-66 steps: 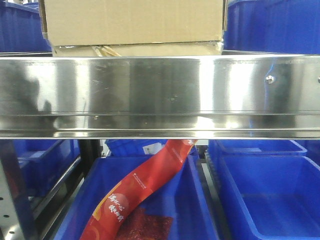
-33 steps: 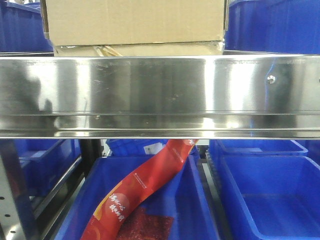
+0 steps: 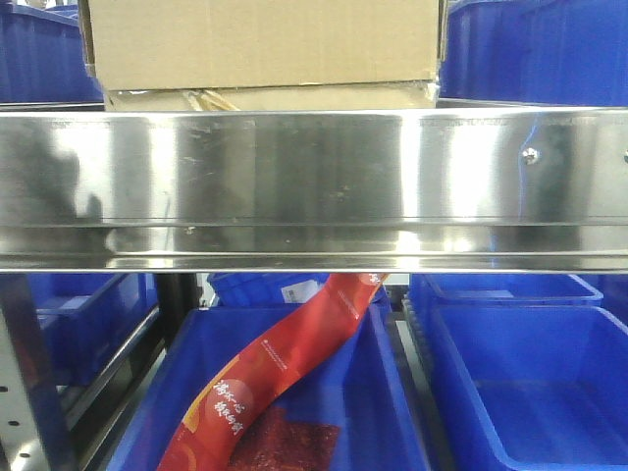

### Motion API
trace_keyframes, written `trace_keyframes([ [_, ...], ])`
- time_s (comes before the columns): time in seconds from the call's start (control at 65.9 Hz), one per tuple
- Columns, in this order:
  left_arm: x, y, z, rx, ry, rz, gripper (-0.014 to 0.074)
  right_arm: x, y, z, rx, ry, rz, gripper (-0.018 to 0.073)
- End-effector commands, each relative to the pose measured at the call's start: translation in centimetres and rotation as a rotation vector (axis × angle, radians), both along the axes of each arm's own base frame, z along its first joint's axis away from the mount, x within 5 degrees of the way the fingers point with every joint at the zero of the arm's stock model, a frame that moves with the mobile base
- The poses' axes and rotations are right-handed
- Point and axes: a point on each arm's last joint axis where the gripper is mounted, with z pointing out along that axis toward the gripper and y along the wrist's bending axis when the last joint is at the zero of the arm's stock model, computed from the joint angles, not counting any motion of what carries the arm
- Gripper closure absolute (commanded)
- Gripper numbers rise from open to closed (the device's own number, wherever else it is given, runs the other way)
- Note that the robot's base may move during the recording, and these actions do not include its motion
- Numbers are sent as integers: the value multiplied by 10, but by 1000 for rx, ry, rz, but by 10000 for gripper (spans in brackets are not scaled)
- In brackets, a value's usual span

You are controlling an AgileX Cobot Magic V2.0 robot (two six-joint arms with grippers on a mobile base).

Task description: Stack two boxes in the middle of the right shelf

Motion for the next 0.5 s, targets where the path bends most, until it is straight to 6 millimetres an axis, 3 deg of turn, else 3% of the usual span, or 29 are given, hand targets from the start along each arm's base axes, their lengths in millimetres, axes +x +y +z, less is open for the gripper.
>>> trace_keyframes([
  [0.0, -1, 0, 2, -3, -24, -5, 708, -7, -7, -5, 33, -29, -39, 721],
  [0.288, -1, 0, 2, -3, -24, -5, 708, -44, -34, -32, 85, -165, -240, 721],
  [0.485, -1, 0, 2, -3, -24, -5, 708, -62, -41, -60, 98, -235, -328, 721],
])
